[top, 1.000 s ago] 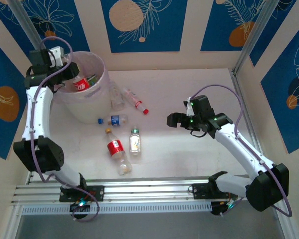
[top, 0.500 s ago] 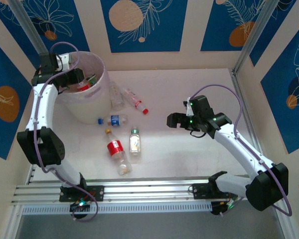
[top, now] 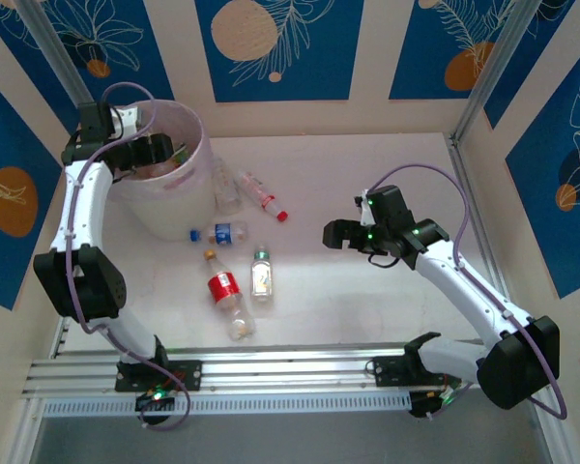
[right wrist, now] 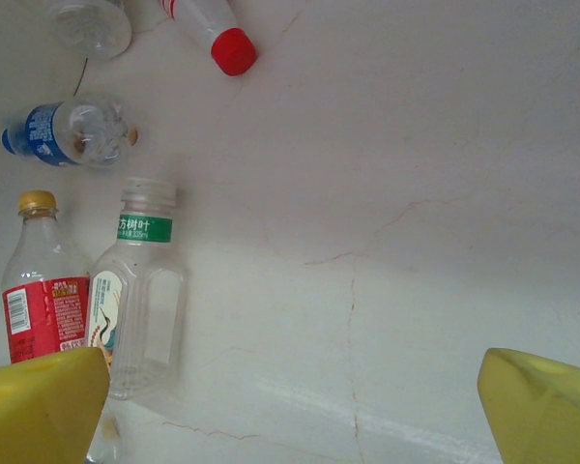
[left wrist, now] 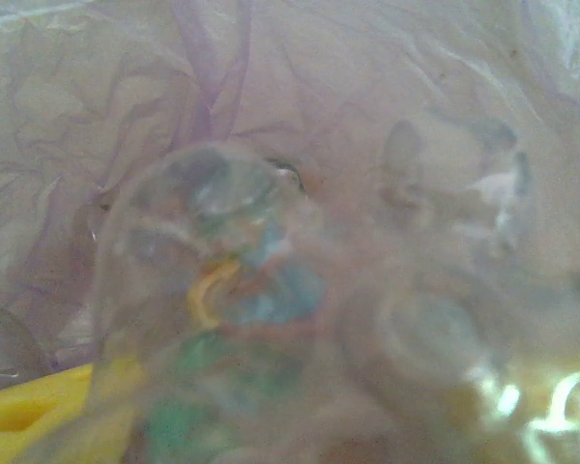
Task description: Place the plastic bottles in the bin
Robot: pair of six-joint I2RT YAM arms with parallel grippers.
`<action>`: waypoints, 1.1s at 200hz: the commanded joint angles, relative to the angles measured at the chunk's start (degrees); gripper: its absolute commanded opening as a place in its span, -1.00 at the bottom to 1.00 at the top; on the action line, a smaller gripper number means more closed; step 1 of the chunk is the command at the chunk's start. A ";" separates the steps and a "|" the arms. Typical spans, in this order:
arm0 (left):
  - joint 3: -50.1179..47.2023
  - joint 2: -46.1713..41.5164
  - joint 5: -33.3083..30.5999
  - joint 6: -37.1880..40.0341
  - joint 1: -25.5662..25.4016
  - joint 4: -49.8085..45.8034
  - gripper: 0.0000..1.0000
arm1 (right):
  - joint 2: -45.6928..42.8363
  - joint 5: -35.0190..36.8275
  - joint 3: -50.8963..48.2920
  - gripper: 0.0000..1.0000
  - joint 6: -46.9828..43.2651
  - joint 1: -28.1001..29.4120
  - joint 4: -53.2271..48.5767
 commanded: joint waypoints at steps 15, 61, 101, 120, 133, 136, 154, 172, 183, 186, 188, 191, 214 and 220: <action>3.78 -1.60 0.91 0.48 -0.49 -2.35 0.78 | 1.04 1.25 0.26 0.96 0.29 1.04 -0.90; 8.38 -5.45 -2.64 1.85 -0.43 -5.93 0.89 | 7.10 7.49 6.20 0.88 -4.35 4.80 -2.58; 9.14 -12.21 -5.08 1.92 -3.07 -9.41 0.90 | 16.36 9.14 12.74 0.84 -10.42 7.72 -0.27; 5.13 -16.68 -3.34 -0.66 -5.09 -8.34 0.90 | 21.23 10.02 15.90 0.84 -12.75 8.49 1.93; 1.15 -20.18 -3.22 -3.00 -7.21 -6.45 0.90 | 24.59 10.56 17.94 0.83 -13.76 8.84 4.09; 0.19 -21.02 -3.22 -3.59 -7.70 -5.87 0.89 | 25.35 10.69 18.44 0.82 -13.92 8.93 4.66; -6.09 -25.65 -1.43 -8.25 -10.32 -1.67 0.88 | 30.61 11.63 21.66 0.76 -14.71 9.45 7.47; -12.21 -29.22 2.21 -14.43 -12.13 3.80 0.88 | 36.38 12.16 25.60 0.67 -15.80 9.95 9.45; -15.95 -30.89 6.93 -19.51 -12.25 8.48 0.87 | 40.30 11.59 28.75 0.64 -16.20 10.03 9.39; -16.72 -31.31 7.57 -20.98 -12.32 9.45 0.87 | 41.38 11.54 29.80 0.64 -16.18 10.03 9.14; -17.36 -31.48 7.82 -21.92 -12.48 9.91 0.86 | 41.99 11.47 30.31 0.64 -16.11 10.03 8.98; -18.14 -31.77 8.05 -23.13 -12.74 10.57 0.85 | 43.00 11.41 31.21 0.63 -16.15 10.10 8.86; -20.12 -33.47 3.63 -21.88 -17.75 5.87 0.83 | 49.58 10.50 36.92 0.62 -15.29 10.12 8.11; -20.20 -33.84 1.44 -20.50 -19.09 3.47 0.83 | 51.04 10.36 38.23 0.61 -15.07 10.24 7.85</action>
